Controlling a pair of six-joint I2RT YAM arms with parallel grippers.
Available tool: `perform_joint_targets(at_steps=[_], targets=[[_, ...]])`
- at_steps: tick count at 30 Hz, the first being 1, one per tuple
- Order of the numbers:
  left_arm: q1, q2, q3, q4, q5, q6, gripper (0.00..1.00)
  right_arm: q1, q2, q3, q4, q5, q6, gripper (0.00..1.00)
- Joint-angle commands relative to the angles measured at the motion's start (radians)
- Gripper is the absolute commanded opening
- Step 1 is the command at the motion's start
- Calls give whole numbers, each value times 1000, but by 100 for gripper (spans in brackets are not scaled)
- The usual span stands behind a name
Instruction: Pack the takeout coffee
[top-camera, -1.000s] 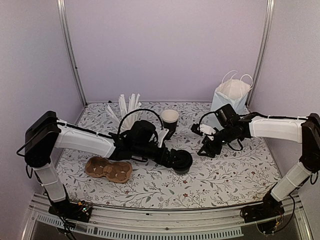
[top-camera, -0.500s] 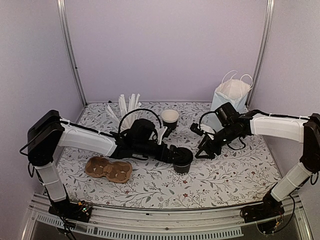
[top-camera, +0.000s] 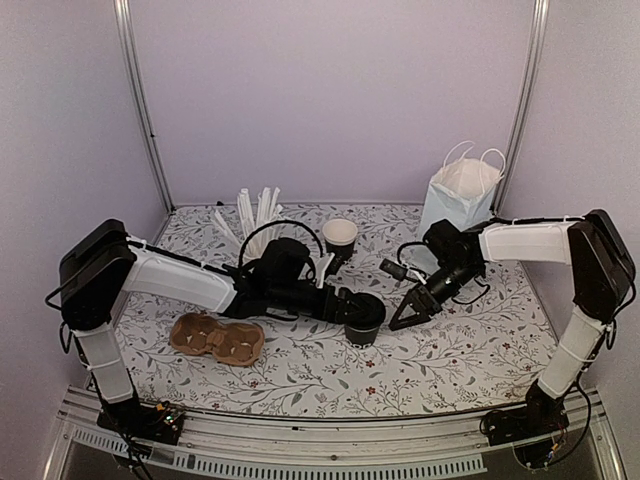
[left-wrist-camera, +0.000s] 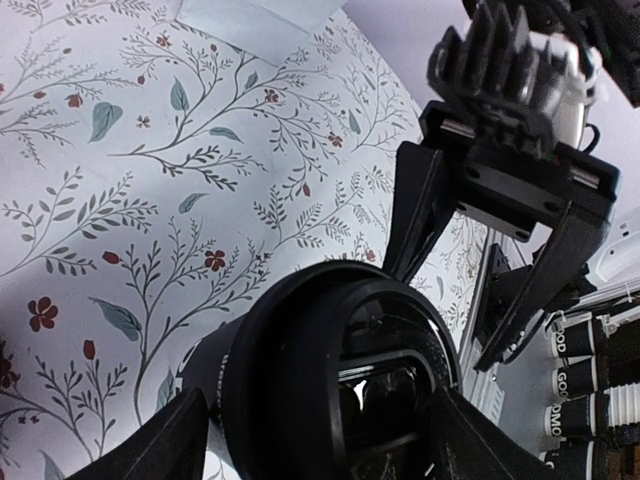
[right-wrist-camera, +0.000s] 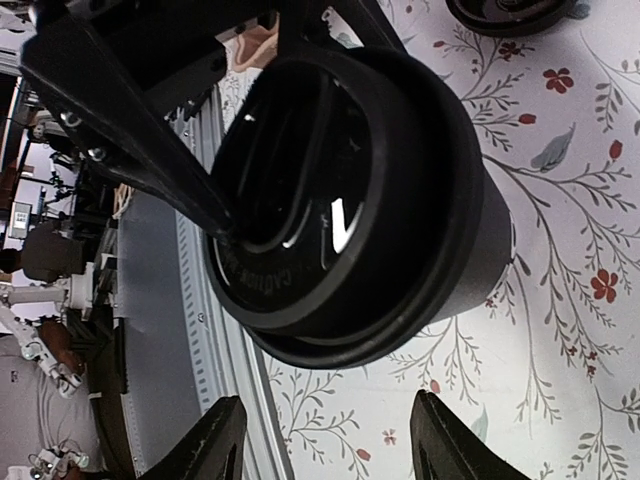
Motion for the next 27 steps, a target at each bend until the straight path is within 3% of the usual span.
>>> perform_joint_targets(at_steps=[1, 8, 15, 21, 27], targets=[[1, 25, -34, -3, -2, -14, 77, -22, 53, 65, -51, -140, 3, 59], [0, 37, -38, 2, -2, -24, 77, -26, 113, 119, -54, -162, 24, 64], [0, 44, -36, 2, 1, -28, 76, -27, 165, 137, -41, -165, 51, 51], [1, 54, -34, 1, 6, -29, 74, -28, 217, 118, -4, -51, 95, 42], [0, 76, -47, -5, -7, -28, 72, -27, 296, 39, 64, 239, 165, 27]])
